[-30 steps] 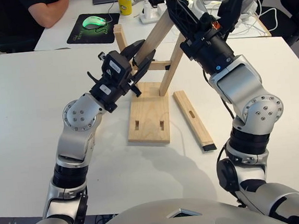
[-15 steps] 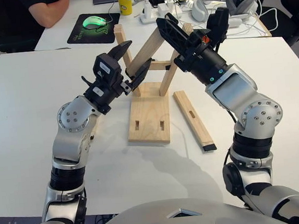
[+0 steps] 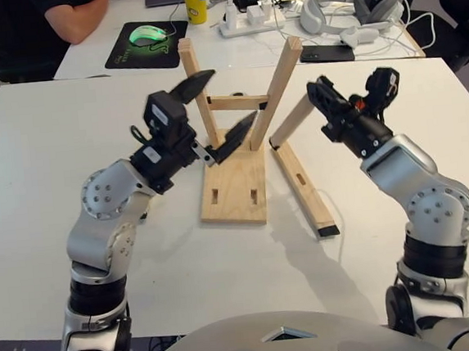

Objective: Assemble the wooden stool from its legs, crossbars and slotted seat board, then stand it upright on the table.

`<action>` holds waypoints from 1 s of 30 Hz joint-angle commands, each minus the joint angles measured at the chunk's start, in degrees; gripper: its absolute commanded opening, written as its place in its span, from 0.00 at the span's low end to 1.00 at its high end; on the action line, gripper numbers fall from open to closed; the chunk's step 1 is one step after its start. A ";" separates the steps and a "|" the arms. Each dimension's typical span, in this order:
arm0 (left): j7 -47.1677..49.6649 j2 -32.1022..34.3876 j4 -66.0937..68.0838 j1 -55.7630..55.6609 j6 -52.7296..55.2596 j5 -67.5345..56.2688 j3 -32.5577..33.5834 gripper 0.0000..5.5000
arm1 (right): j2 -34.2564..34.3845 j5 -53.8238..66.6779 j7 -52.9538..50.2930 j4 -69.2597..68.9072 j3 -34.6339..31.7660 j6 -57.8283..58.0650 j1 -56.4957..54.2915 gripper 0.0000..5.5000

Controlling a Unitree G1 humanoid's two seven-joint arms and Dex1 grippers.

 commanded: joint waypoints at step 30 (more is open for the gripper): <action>0.82 2.35 5.76 2.00 -1.28 3.71 3.25 0.82 | 3.24 -30.08 10.50 -4.02 5.72 -12.01 16.36 0.07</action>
